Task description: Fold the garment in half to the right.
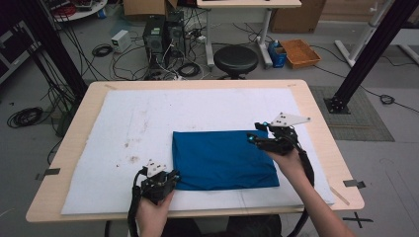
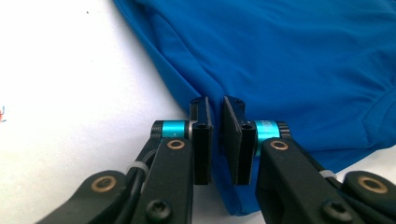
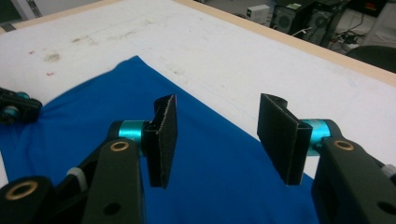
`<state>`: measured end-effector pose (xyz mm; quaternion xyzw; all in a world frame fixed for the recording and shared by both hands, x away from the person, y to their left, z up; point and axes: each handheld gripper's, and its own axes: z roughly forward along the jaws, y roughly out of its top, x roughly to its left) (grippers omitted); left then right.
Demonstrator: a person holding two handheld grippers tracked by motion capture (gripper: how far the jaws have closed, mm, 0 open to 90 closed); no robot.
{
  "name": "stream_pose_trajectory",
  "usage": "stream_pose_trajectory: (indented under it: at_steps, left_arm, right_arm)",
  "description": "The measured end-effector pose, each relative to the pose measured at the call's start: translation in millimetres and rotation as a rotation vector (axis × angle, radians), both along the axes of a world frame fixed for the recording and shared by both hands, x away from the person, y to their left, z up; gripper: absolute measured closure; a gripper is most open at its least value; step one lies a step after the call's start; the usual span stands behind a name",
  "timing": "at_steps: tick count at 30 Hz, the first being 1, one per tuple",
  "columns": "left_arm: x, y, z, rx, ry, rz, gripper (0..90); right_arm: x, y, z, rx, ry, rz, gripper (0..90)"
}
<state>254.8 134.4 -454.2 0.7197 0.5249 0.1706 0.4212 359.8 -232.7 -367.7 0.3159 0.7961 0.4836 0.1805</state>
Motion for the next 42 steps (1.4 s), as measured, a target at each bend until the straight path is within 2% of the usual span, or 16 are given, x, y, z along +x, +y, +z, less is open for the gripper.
stream_pose_trajectory:
  at_steps: [7,10,13,15,19,25,29,31,36,42]
  left_arm:
    - [1.4,3.6,-0.3,-0.027,0.006,-0.001,83.7]
    - [1.9,4.6,-0.4,-0.03,0.009,-0.007,83.8]
    - [1.9,4.3,-0.5,-0.03,0.007,-0.005,83.9]
    - [2.0,4.4,-0.6,-0.031,0.006,-0.004,84.1]
    - [1.7,4.4,-0.6,-0.03,0.006,-0.004,84.1]
    - [1.8,5.8,-0.7,-0.038,0.009,-0.007,84.1]
    - [1.9,6.9,-0.9,-0.045,0.01,-0.011,84.1]
    - [2.0,7.2,-1.0,-0.05,0.01,-0.013,84.0]
    - [2.9,7.7,-1.0,-0.054,0.012,-0.018,84.0]
    - [3.0,7.5,-1.0,-0.055,0.013,-0.019,84.0]
  right_arm:
    - [19.5,44.4,4.6,-0.006,0.035,0.027,48.2]
    - [29.0,69.1,5.2,-0.007,0.053,0.049,48.2]
    - [39.2,98.1,2.7,-0.035,0.066,0.077,48.3]
    - [46.5,117.7,-0.7,-0.033,0.09,0.092,48.7]
    - [62.0,156.7,-10.7,-0.065,0.128,0.118,53.2]
    - [82.5,203.0,-28.3,-0.115,0.217,0.118,57.1]
    - [94.2,223.0,-39.1,-0.159,0.267,0.106,56.6]
    - [98.6,231.0,-43.2,-0.19,0.283,0.092,51.7]
    - [104.4,243.3,-50.4,-0.199,0.306,0.083,49.8]
    - [107.2,254.6,-56.3,-0.217,0.314,0.099,55.2]
